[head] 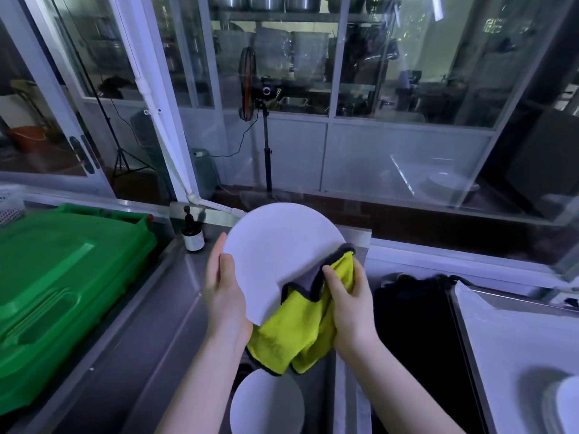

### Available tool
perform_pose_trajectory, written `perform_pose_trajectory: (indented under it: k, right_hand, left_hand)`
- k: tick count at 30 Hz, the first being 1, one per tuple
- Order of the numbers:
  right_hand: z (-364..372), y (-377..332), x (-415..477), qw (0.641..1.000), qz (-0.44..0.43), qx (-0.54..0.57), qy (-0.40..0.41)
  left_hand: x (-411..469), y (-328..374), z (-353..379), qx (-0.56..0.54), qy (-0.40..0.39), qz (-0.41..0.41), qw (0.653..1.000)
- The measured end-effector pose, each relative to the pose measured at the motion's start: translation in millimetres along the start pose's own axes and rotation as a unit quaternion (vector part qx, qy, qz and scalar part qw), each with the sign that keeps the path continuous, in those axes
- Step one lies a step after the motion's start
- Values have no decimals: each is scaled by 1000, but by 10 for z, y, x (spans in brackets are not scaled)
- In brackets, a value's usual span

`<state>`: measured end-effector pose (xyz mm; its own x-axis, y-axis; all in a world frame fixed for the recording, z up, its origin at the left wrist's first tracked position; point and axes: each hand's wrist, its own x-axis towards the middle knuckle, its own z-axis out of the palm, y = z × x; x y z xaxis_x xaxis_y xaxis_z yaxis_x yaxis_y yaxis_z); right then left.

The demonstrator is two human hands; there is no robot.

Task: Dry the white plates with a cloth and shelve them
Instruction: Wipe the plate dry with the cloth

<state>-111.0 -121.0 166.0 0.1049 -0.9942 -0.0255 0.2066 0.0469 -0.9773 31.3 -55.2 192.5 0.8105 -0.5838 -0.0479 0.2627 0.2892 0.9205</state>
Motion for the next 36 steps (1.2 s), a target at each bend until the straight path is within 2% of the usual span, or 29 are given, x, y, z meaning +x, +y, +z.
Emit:
perform_pose_trajectory:
  k: [3, 5, 7, 10, 12, 15, 19, 21, 24, 28, 32, 36]
  right_hand:
    - [35, -75, 86, 999, -18, -51, 8]
    - [31, -243, 254, 992, -48, -117, -20]
    - [-3, -441, 446, 972, -104, -189, -99]
    - [-6, -698, 653, 906, -172, -300, -245]
    - [30, -785, 714, 882, -184, -326, -288]
    - [-1, -780, 695, 902, -179, -288, -268]
    - [-92, -429, 430, 965, -132, -148, -171]
    - [-89, -254, 284, 978, -133, -107, -120]
    - [-120, -249, 229, 968, -173, -132, -128]
    - [-156, -527, 430, 931, -181, -210, -237]
    - [-106, -828, 598, 871, -172, -295, -354]
    - [-109, -847, 593, 884, -172, -268, -341]
  left_hand:
    - [3, -7, -18, 30, -6, 10, 999]
    - [46, 33, -83, 61, -34, 16, 997]
    - [104, 96, -153, 100, -80, 29, 991]
    - [143, 186, -176, 161, -166, 55, 971]
    - [144, 193, -163, 162, -180, 56, 968]
    - [114, 176, -153, 130, -135, 48, 981]
    - [60, 142, -146, 58, -53, 10, 997]
    - [42, 115, -129, 35, -26, -10, 999]
    - [31, 104, -139, 52, -45, -15, 998]
    - [124, 167, -225, 132, -123, 20, 983]
    - [187, 245, -189, 212, -223, 47, 950]
    - [151, 216, -194, 175, -187, 46, 966]
